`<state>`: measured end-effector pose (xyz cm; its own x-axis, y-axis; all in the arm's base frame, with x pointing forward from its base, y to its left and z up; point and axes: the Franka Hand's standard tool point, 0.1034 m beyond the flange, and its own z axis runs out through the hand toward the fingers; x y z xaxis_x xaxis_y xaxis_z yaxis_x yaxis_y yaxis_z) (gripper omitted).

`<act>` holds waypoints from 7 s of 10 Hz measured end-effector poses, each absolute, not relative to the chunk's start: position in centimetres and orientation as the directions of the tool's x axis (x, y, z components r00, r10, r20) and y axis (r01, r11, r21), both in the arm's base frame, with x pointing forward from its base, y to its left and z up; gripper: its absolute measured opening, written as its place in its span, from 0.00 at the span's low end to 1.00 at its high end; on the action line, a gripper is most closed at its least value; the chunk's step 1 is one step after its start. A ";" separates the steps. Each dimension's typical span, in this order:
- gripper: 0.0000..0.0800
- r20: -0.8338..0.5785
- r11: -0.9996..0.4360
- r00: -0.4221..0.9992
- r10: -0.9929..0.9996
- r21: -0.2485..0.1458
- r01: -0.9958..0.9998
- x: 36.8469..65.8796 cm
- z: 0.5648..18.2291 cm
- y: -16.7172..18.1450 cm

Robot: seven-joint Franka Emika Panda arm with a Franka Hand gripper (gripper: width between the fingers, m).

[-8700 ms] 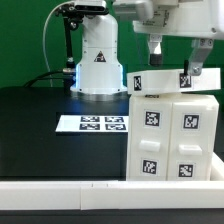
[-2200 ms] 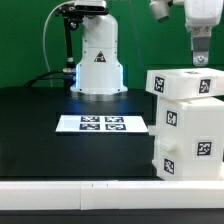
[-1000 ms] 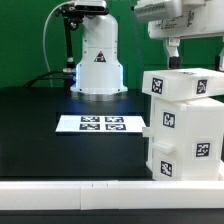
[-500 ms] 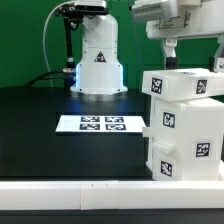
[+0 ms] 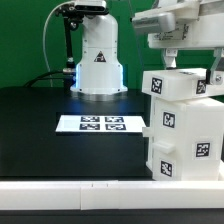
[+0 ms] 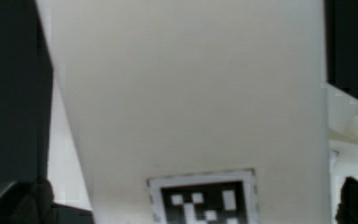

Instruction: Assemble cabinet

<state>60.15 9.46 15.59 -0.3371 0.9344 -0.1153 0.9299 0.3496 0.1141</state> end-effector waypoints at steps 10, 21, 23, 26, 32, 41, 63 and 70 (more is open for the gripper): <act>0.69 -0.021 -0.145 0.149 0.989 0.135 0.980 60.6 15.6 9.8; 0.69 0.109 -0.918 0.912 0.396 0.063 0.392 60.7 15.5 10.8; 0.69 0.115 -0.959 0.952 0.282 0.046 0.278 60.8 15.5 10.6; 0.69 0.108 -0.997 0.991 -0.075 -0.014 -0.074 60.5 15.4 10.1; 0.69 0.053 -0.832 0.832 -0.552 -0.090 -0.547 60.5 15.5 10.1; 0.69 -0.172 -0.131 0.148 -0.974 -0.102 -0.986 60.1 15.5 10.7; 1.00 -0.305 -0.337 0.352 -0.885 -0.103 -0.936 59.6 18.8 12.6; 1.00 -0.106 -0.922 0.938 -0.329 -0.177 -0.344 60.7 18.7 12.4</act>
Offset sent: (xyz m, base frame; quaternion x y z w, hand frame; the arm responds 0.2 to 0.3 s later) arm 0.0000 0.0000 0.0000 0.0000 0.0000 0.1938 0.9810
